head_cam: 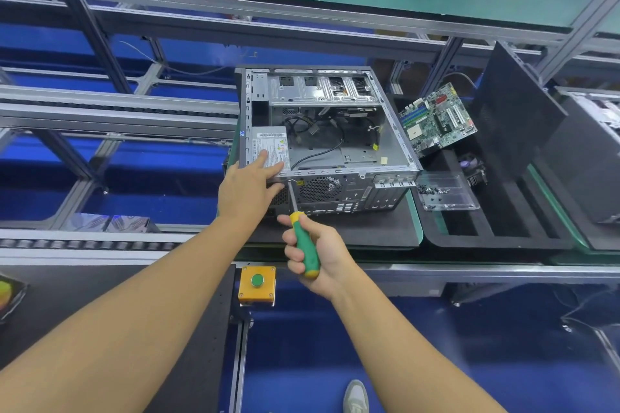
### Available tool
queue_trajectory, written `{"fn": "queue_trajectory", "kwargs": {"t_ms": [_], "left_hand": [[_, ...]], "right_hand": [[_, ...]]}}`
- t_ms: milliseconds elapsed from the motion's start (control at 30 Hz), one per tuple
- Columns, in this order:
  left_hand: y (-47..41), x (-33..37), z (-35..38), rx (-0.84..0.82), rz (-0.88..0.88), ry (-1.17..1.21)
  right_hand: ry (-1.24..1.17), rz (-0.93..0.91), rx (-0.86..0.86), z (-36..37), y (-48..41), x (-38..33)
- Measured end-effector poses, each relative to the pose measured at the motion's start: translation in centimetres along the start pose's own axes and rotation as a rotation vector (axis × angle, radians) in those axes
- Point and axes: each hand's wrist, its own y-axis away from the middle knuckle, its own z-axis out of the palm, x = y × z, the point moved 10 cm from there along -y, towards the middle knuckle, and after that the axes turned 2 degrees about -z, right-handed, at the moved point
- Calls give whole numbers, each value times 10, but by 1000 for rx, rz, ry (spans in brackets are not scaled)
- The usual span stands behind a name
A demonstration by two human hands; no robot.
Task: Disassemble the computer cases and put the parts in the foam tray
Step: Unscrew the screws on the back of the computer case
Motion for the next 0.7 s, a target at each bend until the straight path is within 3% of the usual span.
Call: {"fn": "queue_trajectory", "kwargs": {"t_ms": [133,300,500,700], "left_hand": [[2,-2,1,-16,-34,17],[2,0,1,-52,-39,12],[2,0,-2,-24,-29,19],[2,-1,-1,-20,-31,43]], "right_hand": [[203,-39,75,-9,-3,-11],[-282,48,-111,5,-3,-1],[-438,28,-234,13,-13,18],[-206,-75,-1,15,-13,20]]}}
